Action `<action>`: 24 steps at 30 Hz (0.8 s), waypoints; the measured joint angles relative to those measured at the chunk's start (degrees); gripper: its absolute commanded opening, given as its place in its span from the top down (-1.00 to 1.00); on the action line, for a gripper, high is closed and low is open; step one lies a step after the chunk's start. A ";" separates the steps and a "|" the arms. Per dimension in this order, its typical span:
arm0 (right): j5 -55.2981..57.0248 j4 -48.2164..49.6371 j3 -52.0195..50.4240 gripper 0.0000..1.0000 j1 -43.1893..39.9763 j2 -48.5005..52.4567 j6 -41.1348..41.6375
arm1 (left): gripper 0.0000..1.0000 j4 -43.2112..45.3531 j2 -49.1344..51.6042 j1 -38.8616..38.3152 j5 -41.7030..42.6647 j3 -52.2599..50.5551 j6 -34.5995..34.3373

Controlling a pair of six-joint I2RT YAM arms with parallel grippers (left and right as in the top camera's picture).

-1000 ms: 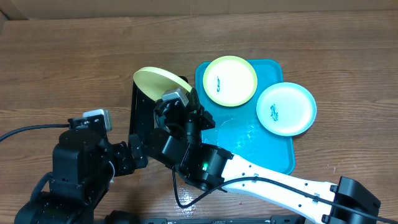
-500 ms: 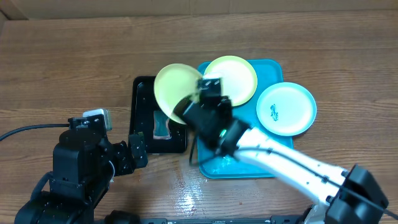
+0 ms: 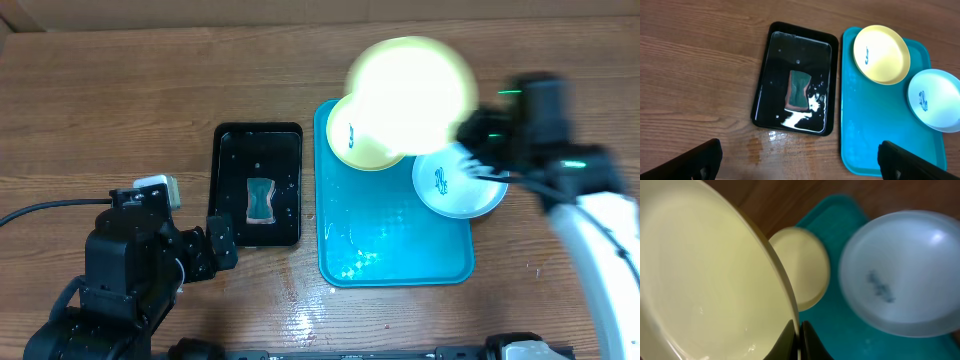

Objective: Clean dirty plates on tray and stack at the side
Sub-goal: 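Carry the yellow plate right with the right gripper and set it down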

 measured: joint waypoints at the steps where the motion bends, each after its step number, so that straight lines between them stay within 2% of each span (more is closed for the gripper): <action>1: -0.96 -1.75 0.09 0.92 -4.57 -0.48 -0.15 | -1.00 0.02 0.00 0.00 0.00 0.00 0.00; 7: -2.86 -9.53 0.09 0.92 -35.47 2.36 -4.42 | -1.00 0.04 0.00 0.00 0.00 0.00 0.00; 11: -1.51 -11.61 0.11 0.92 -49.13 7.87 -6.54 | -1.00 0.02 0.00 0.02 0.00 0.00 0.00; 16: 1.70 -11.58 -0.13 0.92 -53.42 15.37 -7.34 | -0.99 0.02 0.00 0.00 0.00 0.00 0.00; 24: 10.95 -10.88 -3.39 0.92 -47.21 21.33 -7.89 | -0.99 0.04 0.00 0.00 0.00 0.00 0.00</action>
